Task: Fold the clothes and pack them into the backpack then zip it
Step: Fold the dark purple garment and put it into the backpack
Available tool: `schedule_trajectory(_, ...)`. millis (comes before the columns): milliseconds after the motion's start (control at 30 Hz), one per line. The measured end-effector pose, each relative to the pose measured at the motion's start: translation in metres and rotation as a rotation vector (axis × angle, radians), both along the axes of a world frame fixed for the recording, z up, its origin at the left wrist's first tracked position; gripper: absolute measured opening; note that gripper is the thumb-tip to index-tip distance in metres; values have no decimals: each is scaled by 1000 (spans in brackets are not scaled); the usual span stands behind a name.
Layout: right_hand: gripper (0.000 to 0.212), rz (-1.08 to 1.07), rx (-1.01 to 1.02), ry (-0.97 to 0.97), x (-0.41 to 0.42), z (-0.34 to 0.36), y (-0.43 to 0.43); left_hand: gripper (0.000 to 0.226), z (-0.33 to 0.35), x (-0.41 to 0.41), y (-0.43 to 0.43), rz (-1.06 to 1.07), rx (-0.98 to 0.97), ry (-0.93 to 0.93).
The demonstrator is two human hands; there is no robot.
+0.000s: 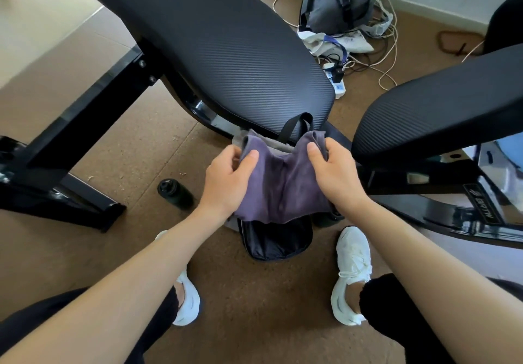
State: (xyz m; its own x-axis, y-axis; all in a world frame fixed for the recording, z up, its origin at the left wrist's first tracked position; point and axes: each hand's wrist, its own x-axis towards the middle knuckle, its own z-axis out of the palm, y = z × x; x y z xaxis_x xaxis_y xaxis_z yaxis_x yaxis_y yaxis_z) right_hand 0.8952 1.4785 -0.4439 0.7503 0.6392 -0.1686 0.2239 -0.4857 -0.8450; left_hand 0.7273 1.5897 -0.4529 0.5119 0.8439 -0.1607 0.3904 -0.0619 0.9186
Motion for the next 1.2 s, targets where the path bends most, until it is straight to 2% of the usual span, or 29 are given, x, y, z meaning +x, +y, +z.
schedule_trajectory(200,29,86,31,21,-27,0,9,38,-1,15,-13,-49,13,-9)
schedule_trajectory(367,34,155,93,84,-38,1,8,37,1,19,-18,-129,4,-21)
schedule_trajectory(433,36,184,130,145,-39,4,6,37,6,20,-19,-140,-95,-57)
schedule_trajectory(533,39,245,163,217,-39,6,2,54,14,20,-17,-136,-276,-141)
schedule_trajectory(633,16,309,131,135,-35,4,0,57,17,17,-14,-183,-339,-144)
schedule_trajectory(733,12,269,162,108,-26,4,0,54,18,16,-10,-142,-399,-189)
schedule_trajectory(833,16,225,169,260,-19,8,1,32,15,15,-3,85,-348,-207)
schedule_trajectory(933,23,246,257,651,-13,22,-1,21,5,11,4,309,-322,-156)
schedule_trajectory(1000,25,252,326,869,-5,32,-3,37,-4,6,12,350,-484,-142)
schedule_trajectory(1067,24,228,388,943,3,36,-5,62,-5,1,16,221,-753,-190)
schedule_trajectory(1133,22,188,363,866,5,32,-4,82,-4,-2,15,89,-925,-295)
schedule_trajectory(1200,19,125,273,704,4,23,-4,89,-1,-1,11,25,-965,-303)
